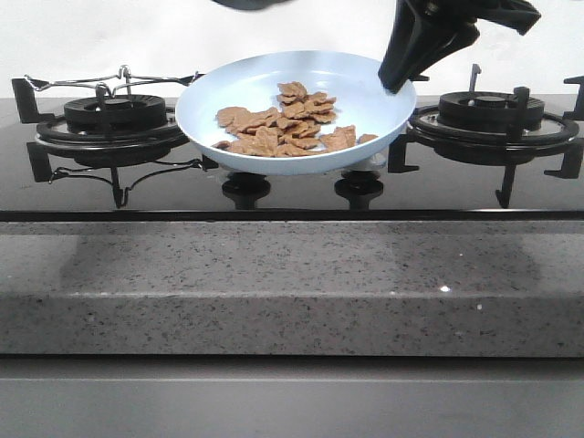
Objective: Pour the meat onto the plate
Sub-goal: 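Return the empty pan onto its burner with the left gripper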
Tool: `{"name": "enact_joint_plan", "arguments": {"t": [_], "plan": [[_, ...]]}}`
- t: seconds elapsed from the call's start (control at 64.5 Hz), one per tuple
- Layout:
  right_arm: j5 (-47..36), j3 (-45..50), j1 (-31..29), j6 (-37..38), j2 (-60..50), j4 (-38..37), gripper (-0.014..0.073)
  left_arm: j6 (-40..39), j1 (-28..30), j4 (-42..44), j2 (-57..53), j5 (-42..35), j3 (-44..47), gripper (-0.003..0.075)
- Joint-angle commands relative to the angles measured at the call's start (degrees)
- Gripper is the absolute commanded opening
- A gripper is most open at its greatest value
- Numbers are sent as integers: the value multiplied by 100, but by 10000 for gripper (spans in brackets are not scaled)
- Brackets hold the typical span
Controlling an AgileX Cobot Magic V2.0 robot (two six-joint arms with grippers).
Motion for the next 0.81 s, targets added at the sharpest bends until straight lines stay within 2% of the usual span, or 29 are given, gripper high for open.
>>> {"name": "enact_joint_plan", "arguments": {"t": [0.0,0.124,0.264,0.419,0.512,0.791], "plan": [[-303,-135,6,-32,-289,133,-71,882,827,-2182,17,258,17,-19],[-303,-135,6,-32,-289,133,-71,989,1847,-3344,458,868,250,-19],[-303,-135,6,-32,-289,133,-71,999,2436,-4007,976,1552,277,-19],[-303,-135,6,-32,-289,133,-71,1025,2656,-4660,1604,2071,277,-20],[-303,-135,6,-32,-289,133,-71,1025,2656,-4686,1900,2239,277,-20],[-303,-135,6,-32,-289,133,-71,1025,2667,-4647,2388,1952,277,-20]]}}
